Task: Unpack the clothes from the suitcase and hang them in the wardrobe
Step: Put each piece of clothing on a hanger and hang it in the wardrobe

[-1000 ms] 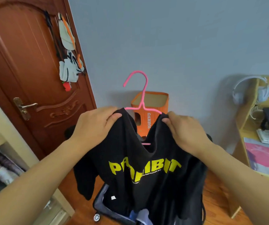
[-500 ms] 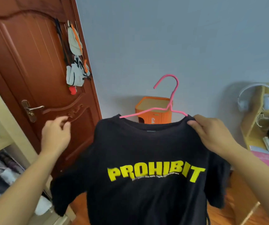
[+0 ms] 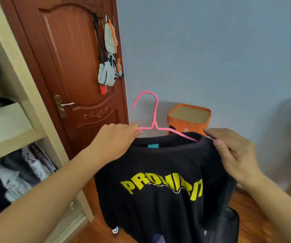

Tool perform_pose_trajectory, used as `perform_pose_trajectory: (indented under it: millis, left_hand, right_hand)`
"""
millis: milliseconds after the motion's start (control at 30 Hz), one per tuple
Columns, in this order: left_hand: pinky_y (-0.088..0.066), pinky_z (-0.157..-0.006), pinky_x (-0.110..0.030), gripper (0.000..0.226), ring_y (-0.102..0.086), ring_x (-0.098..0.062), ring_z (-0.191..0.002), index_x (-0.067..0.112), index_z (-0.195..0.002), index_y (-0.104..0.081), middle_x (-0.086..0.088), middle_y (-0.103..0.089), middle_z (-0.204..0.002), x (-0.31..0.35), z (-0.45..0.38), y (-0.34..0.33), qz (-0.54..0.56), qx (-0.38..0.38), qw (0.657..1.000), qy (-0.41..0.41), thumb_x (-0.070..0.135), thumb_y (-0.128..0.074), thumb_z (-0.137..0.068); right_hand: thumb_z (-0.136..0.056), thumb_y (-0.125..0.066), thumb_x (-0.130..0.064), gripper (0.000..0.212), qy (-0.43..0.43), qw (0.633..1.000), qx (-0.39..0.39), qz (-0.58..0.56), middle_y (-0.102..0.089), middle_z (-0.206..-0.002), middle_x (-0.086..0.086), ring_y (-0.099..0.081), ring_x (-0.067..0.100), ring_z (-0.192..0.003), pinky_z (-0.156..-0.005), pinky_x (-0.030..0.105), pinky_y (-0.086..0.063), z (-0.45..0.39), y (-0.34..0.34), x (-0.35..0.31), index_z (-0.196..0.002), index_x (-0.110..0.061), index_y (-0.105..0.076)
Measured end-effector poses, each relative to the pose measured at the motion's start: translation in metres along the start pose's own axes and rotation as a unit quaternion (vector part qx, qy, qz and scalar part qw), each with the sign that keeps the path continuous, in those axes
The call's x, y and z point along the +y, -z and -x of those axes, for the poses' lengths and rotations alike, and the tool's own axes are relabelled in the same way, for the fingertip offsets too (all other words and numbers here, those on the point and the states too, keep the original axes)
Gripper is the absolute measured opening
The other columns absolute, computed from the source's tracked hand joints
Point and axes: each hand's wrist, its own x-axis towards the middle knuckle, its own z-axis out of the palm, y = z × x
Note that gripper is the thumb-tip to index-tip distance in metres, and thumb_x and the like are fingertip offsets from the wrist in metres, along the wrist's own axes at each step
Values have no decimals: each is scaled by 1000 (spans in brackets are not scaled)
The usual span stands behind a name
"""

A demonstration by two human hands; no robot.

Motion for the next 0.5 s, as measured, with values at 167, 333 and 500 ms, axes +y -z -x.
perform_pose_trajectory:
  millis: [167, 333, 500]
  left_hand:
    - [-54, -70, -48, 31, -64, -18, -66, 30, -86, -43, 5, -66, -70, -70, 13, 17, 204, -21, 975, 80, 49, -29, -105]
    - [-55, -72, -45, 26, -63, -9, -68, 27, -88, -49, 6, -66, -73, -163, 19, 38, 191, -20, 974, 117, 37, -36, -108]
    - [-51, -78, -45, 27, -63, -15, -76, 19, -95, -52, 6, -68, -80, -272, 31, 79, 131, 14, 976, 173, 34, -34, -110]
  right_hand:
    - [-90, -37, -72, 59, -80, 949, -290, 98, -67, -125, -14, -62, 11, -115, -100, 33, -48, -46, -40, -17, -143, -47, -43]
    - [-98, -60, -39, 60, -65, 901, -413, -111, -50, -140, -34, -47, -8, -130, -110, 28, -43, -110, -107, -68, -149, -52, -30]
    - [-93, -61, -37, 52, -16, 823, -501, -266, -51, -143, -25, -47, 0, -134, -114, 35, -37, -180, -171, -153, -141, -48, -49]
